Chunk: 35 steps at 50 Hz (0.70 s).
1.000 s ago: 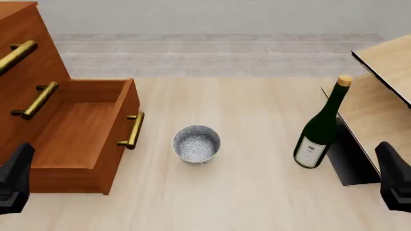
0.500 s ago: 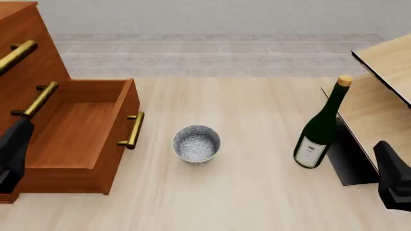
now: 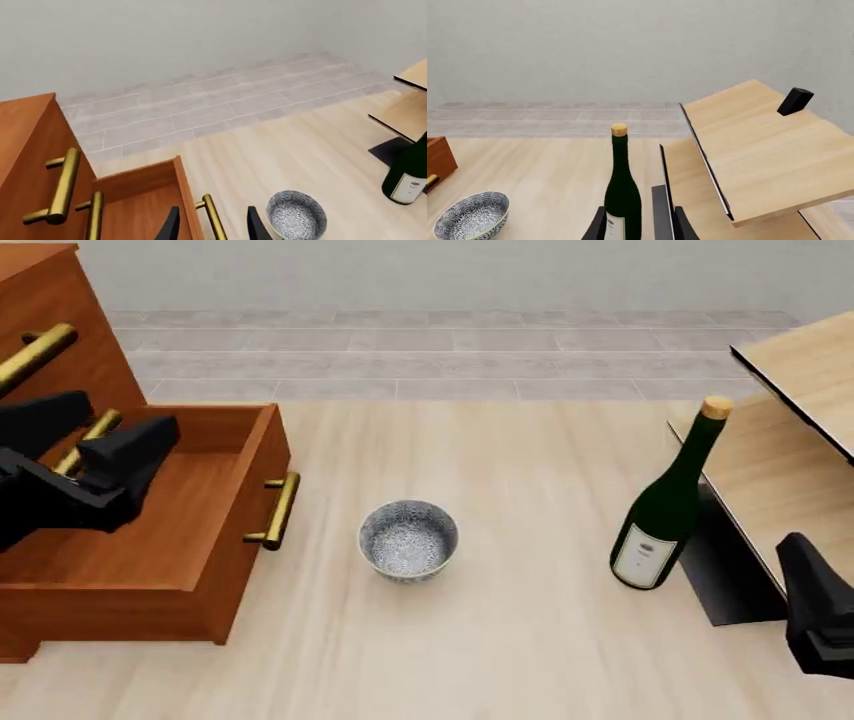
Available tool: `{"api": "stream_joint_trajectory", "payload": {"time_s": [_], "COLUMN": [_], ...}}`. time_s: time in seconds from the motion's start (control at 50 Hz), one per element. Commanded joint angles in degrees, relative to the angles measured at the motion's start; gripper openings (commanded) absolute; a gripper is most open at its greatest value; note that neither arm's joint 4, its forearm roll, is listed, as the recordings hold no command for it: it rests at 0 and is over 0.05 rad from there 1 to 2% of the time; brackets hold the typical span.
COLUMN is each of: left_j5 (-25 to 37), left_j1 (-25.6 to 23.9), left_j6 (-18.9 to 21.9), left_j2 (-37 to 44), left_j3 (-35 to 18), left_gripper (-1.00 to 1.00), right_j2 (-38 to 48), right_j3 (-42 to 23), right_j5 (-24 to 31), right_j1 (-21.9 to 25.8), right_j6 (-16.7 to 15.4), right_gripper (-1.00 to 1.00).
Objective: Put the bowl on top of the cabinet.
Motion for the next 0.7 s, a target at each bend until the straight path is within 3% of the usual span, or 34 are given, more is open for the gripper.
{"api": "stream_joint_trajectory", "payload": {"time_s": [0.02,0.4,0.7], "left_j5": [0.7,-0.6,-0.7], "left_j1": [-4.0,-8.5,-11.2], "left_j6": [0.4,-3.4,-6.4], "left_j2": [10.7,28.0,36.2], "left_j3": [-5.8,-12.3,-15.9], "left_gripper": [1.0,1.0,1.0], "right_j2": [0.5,-1.8,-2.5], "right_j3": [0.0,0.0,0.0], "right_j5": [-0.5,1.6,2.1], "right_j1": [0.0,-0.1,0.0], "right_j6": [-0.2,-0.3,-0.4], "right_gripper": [1.0,1.0,1.0]}}
